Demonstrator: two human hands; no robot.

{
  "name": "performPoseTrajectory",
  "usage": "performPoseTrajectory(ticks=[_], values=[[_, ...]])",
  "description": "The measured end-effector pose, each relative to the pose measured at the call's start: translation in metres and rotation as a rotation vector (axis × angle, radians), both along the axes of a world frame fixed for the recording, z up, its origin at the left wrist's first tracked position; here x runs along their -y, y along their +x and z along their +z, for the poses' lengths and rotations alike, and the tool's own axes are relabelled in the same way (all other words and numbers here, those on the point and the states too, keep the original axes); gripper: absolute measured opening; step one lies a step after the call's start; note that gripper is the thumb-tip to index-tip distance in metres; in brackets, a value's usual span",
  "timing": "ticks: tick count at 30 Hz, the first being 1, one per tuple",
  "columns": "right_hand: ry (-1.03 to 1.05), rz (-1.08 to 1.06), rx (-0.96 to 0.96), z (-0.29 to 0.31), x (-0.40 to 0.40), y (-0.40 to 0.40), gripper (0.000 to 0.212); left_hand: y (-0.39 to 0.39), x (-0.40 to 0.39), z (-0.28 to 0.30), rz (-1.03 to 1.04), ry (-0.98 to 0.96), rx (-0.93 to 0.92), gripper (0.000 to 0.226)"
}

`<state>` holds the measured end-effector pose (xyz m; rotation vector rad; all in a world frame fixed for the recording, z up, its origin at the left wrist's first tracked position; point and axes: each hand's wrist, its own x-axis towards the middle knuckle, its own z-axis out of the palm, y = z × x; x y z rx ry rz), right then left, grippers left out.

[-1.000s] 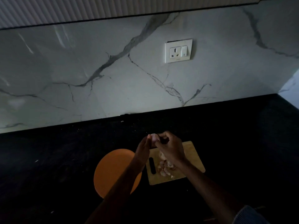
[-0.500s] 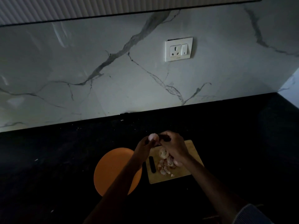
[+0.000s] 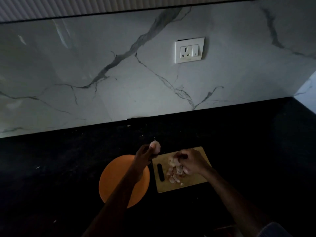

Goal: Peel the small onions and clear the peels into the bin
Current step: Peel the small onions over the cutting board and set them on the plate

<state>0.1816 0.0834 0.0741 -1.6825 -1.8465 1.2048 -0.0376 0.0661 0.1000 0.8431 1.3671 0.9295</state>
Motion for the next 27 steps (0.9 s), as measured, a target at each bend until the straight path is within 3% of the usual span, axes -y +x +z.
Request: performPoseTrajectory(ticks=[5,8,11,20,24,27], values=[[0.083,0.111,0.091,-0.016,0.011,-0.007,0.026,0.003,0.006,-0.005,0.022,0.105,-0.042,0.003],[0.162,0.034,-0.012,-0.003,0.008,-0.012,0.040,0.004,0.009,-0.007,0.018,0.127,-0.053,0.005],[0.264,0.137,-0.157,0.016,0.001,-0.022,0.059,0.005,0.007,-0.011,-0.005,0.111,-0.055,0.005],[0.407,0.077,-0.239,0.021,-0.007,-0.029,0.012,0.008,0.003,-0.005,-0.025,0.062,0.004,0.009],[0.302,0.102,-0.287,0.023,-0.006,-0.028,0.026,0.003,0.004,-0.012,-0.045,0.034,0.010,0.006],[0.334,0.161,-0.254,0.024,-0.003,-0.030,0.029,0.003,0.002,-0.014,-0.041,0.026,0.023,0.009]])
